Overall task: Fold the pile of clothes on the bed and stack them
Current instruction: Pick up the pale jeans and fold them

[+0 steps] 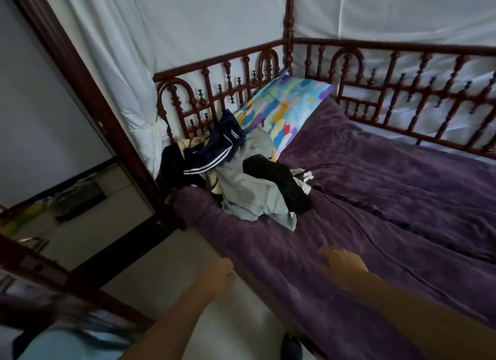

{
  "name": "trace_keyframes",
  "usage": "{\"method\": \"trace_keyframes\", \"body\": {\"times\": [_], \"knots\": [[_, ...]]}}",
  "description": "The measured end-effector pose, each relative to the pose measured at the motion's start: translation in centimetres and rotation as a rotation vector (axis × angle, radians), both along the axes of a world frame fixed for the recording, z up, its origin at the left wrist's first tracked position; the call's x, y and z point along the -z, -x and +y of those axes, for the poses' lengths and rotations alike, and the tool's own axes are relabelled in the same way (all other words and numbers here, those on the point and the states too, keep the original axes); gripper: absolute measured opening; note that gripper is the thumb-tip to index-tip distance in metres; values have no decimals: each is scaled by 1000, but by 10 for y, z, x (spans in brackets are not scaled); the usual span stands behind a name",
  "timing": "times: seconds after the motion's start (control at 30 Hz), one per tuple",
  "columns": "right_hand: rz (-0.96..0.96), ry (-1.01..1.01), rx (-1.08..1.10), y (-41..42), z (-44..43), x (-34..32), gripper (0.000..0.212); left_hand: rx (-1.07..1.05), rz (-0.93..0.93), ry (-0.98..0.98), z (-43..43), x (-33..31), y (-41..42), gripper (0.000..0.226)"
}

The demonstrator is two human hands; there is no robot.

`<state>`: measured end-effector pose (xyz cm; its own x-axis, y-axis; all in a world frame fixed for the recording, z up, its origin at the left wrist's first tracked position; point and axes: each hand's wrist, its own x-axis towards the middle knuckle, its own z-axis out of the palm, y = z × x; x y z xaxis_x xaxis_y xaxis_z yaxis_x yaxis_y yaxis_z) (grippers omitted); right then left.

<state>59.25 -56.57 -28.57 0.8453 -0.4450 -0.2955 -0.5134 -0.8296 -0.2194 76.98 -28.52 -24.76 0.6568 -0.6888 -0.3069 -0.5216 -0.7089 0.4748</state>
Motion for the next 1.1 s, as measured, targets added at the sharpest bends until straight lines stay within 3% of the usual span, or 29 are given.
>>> {"method": "trace_keyframes", "body": {"times": [0.17, 0.37, 0.5, 0.67, 0.87, 1.0, 1.1], "knots": [[53, -73, 31, -89, -35, 34, 39, 0, 22, 23, -26, 10, -87, 16], [129, -192, 96, -207, -80, 71, 40, -23, 48, -147, -70, 20, -205, 8], [133, -227, 172, -268, -103, 85, 42, -63, -6, -149, -112, 32, -263, 18], [133, -255, 257, -316, -129, 104, 43, 55, 26, -126, -168, 56, -310, 15], [172, -233, 420, -361, -156, 114, 40, 275, -135, -88, -239, 88, -374, 12], [164, -207, 508, -407, -173, 120, 39, 385, -193, -126, -278, 120, -420, 27], [146, -203, 551, -448, -174, 135, 52, 487, -148, -248, -285, 148, -448, 39]]}}
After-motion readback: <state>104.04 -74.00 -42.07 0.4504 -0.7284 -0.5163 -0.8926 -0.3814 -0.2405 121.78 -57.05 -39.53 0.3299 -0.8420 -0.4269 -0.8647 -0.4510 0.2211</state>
